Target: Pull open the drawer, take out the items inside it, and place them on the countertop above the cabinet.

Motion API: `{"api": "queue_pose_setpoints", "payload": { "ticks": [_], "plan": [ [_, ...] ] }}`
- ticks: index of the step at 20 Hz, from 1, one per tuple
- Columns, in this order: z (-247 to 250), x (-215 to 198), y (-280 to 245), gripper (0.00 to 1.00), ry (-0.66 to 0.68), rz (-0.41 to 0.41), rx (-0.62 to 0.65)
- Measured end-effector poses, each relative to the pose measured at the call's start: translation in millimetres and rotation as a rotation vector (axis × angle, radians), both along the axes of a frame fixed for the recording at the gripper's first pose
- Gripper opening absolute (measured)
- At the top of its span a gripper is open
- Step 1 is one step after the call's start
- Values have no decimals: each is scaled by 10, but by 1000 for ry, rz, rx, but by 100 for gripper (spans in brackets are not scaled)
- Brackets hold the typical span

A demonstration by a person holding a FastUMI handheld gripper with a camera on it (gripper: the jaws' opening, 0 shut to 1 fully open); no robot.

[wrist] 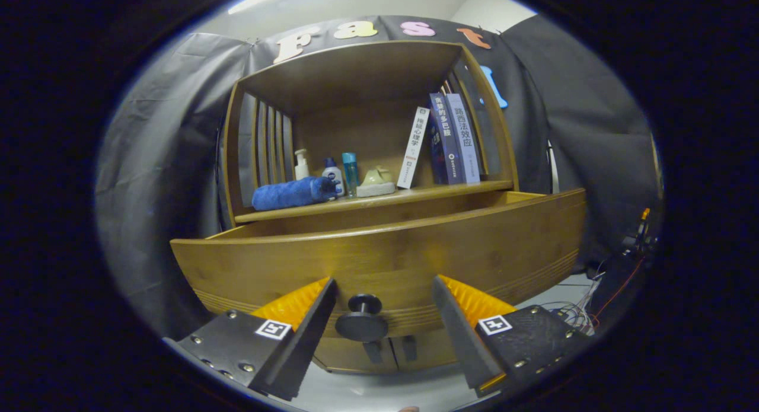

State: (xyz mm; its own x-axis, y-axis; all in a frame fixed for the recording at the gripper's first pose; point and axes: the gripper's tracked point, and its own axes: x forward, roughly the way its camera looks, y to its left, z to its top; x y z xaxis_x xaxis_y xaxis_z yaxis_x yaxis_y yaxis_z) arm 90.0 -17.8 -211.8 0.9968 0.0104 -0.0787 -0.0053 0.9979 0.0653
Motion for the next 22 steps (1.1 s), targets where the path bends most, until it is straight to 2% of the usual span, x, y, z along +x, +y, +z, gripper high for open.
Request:
{"api": "queue_pose_setpoints", "payload": {
  "ticks": [9, 17, 22],
  "plan": [
    [-26, 490, 53, 99, 16, -5, 5],
    [-75, 867, 147, 99, 5, -49, 84],
    [-24, 1056, 178, 99, -29, -79, -53]
  ]
}}
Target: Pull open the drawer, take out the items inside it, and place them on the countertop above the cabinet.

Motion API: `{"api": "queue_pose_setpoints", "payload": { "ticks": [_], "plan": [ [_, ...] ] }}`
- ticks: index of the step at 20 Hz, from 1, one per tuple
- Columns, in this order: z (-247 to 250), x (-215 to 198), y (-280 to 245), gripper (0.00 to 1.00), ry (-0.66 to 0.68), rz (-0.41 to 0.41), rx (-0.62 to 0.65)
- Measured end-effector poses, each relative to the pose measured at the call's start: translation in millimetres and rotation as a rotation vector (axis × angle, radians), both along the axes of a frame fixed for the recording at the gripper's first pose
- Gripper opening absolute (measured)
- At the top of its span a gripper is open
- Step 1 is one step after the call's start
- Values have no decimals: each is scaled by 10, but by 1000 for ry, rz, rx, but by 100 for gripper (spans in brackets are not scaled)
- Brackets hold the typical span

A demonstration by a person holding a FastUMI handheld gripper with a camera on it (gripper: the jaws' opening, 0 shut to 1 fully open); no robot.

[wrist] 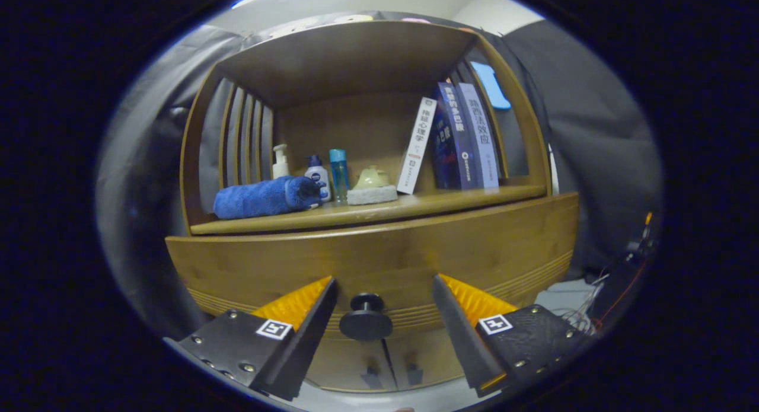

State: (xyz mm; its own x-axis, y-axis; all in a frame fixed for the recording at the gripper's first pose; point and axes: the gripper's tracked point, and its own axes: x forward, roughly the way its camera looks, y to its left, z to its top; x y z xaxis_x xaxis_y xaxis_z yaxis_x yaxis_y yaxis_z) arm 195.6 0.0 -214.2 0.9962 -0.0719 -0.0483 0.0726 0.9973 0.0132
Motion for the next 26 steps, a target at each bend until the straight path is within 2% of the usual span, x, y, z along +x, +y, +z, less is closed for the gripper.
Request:
{"api": "queue_pose_setpoints", "payload": {
  "ticks": [3, 10, 14, 21, 26],
  "plan": [
    [9, 117, -1, 99, -1, 36, 1],
    [-10, 257, 6, 99, 6, 39, -65],
    [-2, 315, 14, 99, 11, 36, -60],
    [-20, 334, 10, 99, 45, 27, -36],
    [94, 241, 51, 99, 28, 45, -87]
  ]
}}
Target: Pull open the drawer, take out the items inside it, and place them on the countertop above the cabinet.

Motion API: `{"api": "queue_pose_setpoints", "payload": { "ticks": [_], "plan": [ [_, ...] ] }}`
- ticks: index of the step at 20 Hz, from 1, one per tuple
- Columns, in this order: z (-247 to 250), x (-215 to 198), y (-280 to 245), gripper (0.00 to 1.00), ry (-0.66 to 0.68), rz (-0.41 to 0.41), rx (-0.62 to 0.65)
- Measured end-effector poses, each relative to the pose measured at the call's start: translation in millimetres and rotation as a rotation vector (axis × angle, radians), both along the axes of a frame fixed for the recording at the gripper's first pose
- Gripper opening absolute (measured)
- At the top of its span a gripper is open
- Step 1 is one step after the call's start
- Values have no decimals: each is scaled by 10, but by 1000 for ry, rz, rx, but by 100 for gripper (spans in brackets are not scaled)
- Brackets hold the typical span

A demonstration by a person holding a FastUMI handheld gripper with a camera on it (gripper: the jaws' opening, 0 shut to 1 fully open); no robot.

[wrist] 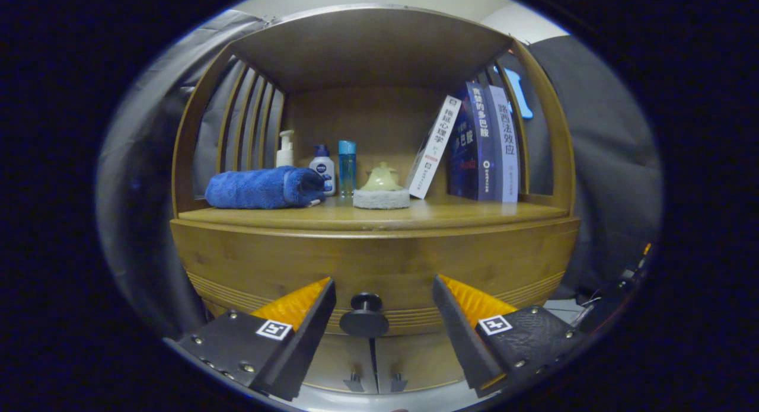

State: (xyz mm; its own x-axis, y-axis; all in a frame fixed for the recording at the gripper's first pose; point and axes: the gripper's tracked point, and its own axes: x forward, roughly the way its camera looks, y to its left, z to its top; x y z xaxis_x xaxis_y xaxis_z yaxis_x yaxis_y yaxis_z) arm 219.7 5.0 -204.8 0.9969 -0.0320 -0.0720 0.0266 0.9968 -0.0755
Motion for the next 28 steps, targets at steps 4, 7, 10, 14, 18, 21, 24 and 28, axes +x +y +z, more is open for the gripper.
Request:
{"api": "queue_pose_setpoints", "payload": {
  "ticks": [4, 7, 10, 14, 18, 21, 24, 28],
  "plan": [
    [59, -207, 89, 98, 30, 28, -50],
    [165, -406, 143, 98, 52, 37, -93],
    [294, -546, 213, 98, 78, 60, -121],
    [543, -704, 344, 98, 101, 106, -105],
    [999, -941, 369, 98, 65, 141, -68],
    [1464, -1182, 288, 98, 2, 151, -38],
    [1854, -1449, 69, 97, -69, 123, -100],
    [1983, -1623, -118, 97, -83, 90, -57]
  ]
}}
